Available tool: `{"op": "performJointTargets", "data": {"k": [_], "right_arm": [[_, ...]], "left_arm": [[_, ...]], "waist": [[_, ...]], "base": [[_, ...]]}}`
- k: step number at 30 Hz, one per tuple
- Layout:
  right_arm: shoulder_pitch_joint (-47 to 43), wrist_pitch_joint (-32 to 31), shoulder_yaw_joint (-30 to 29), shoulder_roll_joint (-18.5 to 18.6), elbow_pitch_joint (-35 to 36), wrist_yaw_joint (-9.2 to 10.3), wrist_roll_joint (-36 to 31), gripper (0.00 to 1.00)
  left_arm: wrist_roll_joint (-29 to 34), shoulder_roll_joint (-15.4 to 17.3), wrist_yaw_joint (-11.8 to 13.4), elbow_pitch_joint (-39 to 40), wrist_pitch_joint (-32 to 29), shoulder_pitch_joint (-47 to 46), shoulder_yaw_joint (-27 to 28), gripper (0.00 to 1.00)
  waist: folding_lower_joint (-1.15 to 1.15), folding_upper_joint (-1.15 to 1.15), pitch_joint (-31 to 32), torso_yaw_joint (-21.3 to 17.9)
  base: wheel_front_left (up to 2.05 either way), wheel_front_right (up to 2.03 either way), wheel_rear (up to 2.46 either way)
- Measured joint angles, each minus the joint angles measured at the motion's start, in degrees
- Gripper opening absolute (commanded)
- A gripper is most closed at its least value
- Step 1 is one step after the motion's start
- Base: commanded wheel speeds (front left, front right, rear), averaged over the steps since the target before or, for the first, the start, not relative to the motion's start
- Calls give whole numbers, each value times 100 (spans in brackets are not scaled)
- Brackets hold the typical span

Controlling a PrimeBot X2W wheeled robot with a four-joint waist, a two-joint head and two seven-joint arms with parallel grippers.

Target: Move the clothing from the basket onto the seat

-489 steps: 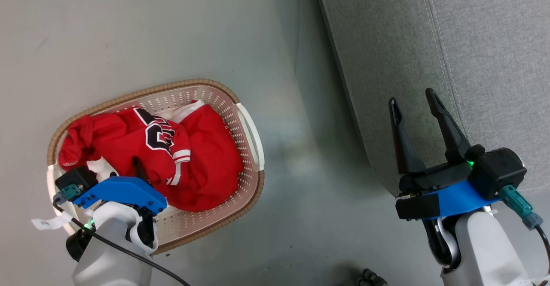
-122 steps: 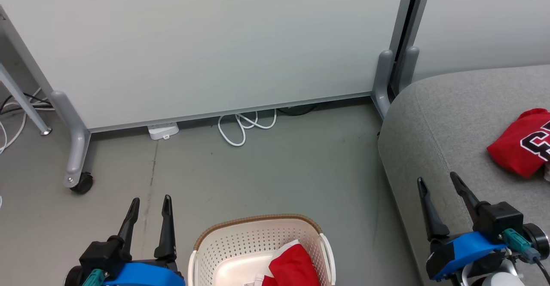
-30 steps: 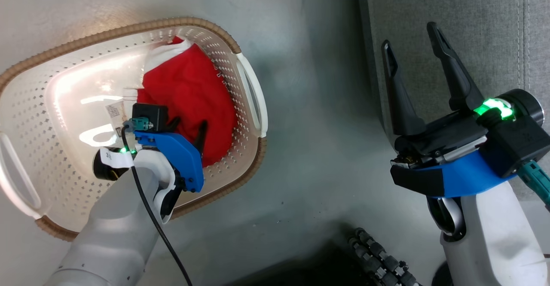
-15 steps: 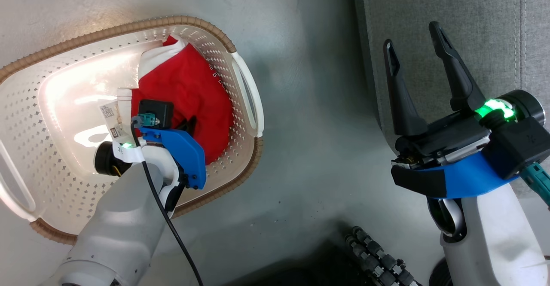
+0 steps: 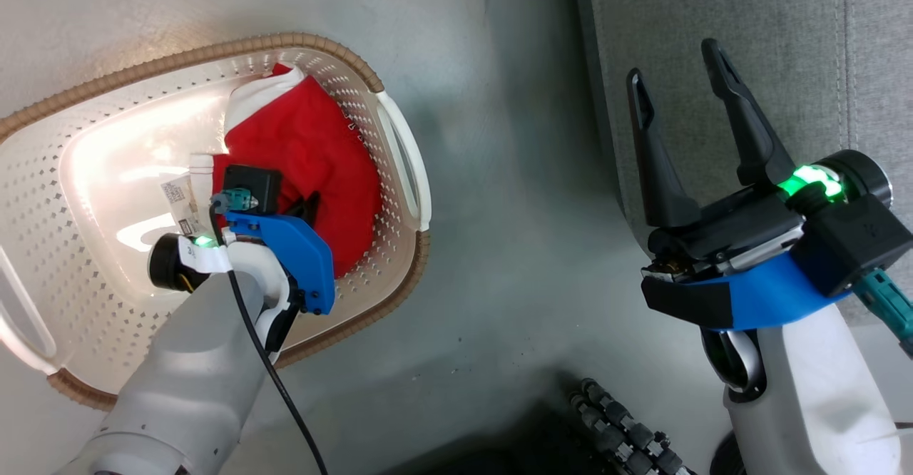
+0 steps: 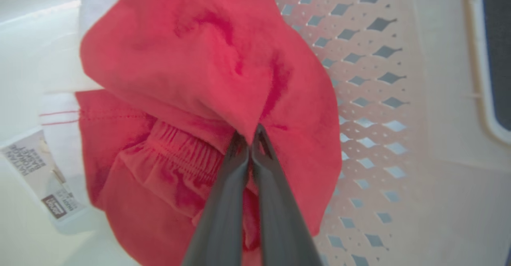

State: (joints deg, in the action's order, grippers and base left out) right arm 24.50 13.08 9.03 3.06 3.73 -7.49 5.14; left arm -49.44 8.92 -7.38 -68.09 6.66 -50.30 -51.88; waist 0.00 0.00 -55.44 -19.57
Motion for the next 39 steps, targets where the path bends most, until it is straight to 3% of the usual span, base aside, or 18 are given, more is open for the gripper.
{"op": "performJointTargets", "data": {"k": [10,22,29,39], "right_arm": [[64,55,29,-4,-281,0,-11,100],[-320,-192,-140,237,-385,0,-27,100],[-639,-394,-180,328,-404,0,22,100],[-1227,-686,-156,382,-570,0,104,100]], "left_arm": [[-161,2,0,294,285,247,-226,0],[-548,-62,0,1047,783,1027,-613,0],[-510,-74,0,1372,825,1314,-737,0],[-22,-171,0,2042,833,1453,-465,0]], "waist": [[0,1,631,150],[-1,1,2151,561],[-2,1,3117,867],[-2,1,4422,1400]], "base": [[0,0,0],[0,0,0],[0,0,0],[0,0,0]]}}
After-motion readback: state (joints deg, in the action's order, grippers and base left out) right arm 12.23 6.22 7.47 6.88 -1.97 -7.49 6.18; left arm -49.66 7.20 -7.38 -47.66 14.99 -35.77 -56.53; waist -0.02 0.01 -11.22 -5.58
